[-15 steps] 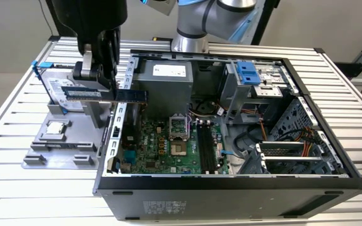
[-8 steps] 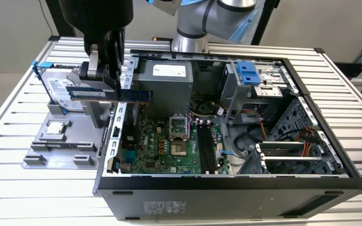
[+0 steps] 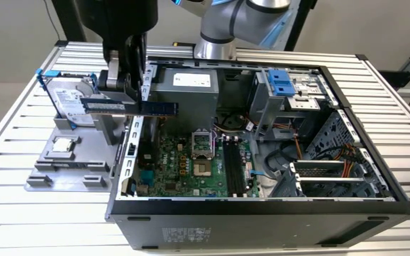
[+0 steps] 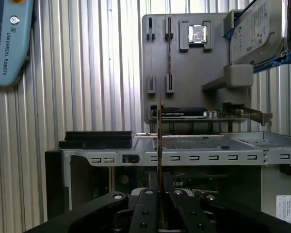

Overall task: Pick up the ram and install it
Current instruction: 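Pick up the ram and move it above insertion slot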

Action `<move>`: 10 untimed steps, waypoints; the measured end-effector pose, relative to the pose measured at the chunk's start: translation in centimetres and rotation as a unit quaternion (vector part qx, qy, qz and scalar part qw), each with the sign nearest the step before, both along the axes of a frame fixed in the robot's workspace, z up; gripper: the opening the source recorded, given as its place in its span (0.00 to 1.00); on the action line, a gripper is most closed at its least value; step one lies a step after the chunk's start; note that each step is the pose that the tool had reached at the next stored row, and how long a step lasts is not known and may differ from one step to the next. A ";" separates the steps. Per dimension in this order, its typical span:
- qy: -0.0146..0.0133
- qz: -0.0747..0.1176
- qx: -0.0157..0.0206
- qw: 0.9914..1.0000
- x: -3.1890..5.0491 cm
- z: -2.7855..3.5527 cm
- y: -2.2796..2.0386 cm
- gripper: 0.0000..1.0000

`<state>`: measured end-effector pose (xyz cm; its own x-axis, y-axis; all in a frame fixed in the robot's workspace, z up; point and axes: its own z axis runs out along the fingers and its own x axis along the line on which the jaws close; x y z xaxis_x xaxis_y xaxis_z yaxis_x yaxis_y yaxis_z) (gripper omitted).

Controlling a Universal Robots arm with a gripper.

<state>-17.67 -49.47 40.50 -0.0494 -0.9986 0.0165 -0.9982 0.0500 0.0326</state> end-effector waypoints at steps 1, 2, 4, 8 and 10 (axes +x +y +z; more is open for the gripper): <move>0.000 0.000 0.000 1.000 0.11 0.00 0.00 0.00; 0.000 0.000 0.000 1.000 0.25 0.00 0.00 0.00; 0.000 0.000 0.000 1.000 0.56 0.00 0.00 0.00; 0.000 0.000 0.000 1.000 1.30 0.00 0.00 0.00; 0.000 0.000 0.000 1.000 1.71 0.00 0.00 0.00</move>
